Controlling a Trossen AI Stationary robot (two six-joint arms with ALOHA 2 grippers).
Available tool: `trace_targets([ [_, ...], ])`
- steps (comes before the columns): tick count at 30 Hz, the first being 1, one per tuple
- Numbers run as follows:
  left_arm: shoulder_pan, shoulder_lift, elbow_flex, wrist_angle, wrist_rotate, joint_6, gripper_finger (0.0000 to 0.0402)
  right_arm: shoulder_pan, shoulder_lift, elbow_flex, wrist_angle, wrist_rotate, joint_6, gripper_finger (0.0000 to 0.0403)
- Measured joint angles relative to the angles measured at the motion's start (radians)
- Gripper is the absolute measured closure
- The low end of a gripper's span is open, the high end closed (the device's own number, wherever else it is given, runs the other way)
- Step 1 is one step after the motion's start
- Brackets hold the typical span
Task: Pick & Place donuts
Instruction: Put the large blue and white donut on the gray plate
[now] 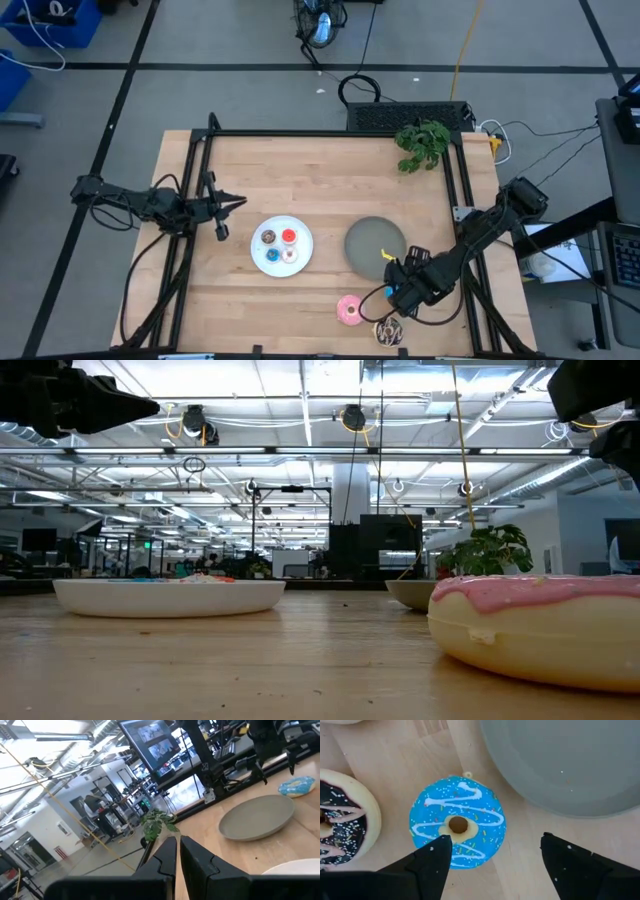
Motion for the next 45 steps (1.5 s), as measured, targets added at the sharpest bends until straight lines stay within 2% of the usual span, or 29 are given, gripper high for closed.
trace_targets([
  [8,0.000,0.000,0.000,-0.002,0.000,-0.001,0.0371,0.007,0.000,-0.137,0.173,-0.006,0.054,0.0121],
  [13,0.000,0.000,0.000,-0.001,0.000,-0.002,0.0371,0.006,0.000,-0.227,0.267,-0.107,0.097,0.0121],
  [15,0.000,0.000,0.000,-0.001,0.000,-0.002,0.0371,0.006,-0.005,-0.252,0.305,-0.117,0.107,0.0121],
  [23,0.000,0.000,0.000,-0.001,-0.001,-0.002,0.0371,-0.005,-0.003,-0.276,0.360,-0.129,0.083,0.0129],
  [27,0.000,0.000,0.000,0.005,0.000,0.000,0.0371,-0.008,-0.003,-0.278,0.395,-0.128,0.060,0.0172],
  [33,0.000,0.000,0.000,0.007,0.000,-0.001,0.0371,-0.009,-0.030,-0.278,0.415,-0.158,0.061,0.0281],
  [39,0.000,0.000,0.000,0.008,0.000,0.006,0.0371,-0.026,-0.135,-0.280,0.409,-0.174,0.090,0.0381],
  [41,0.000,0.000,0.000,0.008,0.000,0.006,0.0371,-0.035,-0.171,-0.280,0.413,-0.167,0.091,0.0392],
  [45,0.000,0.000,0.000,0.006,0.000,0.006,0.0371,-0.054,-0.244,-0.280,0.415,-0.164,0.084,0.0382],
])
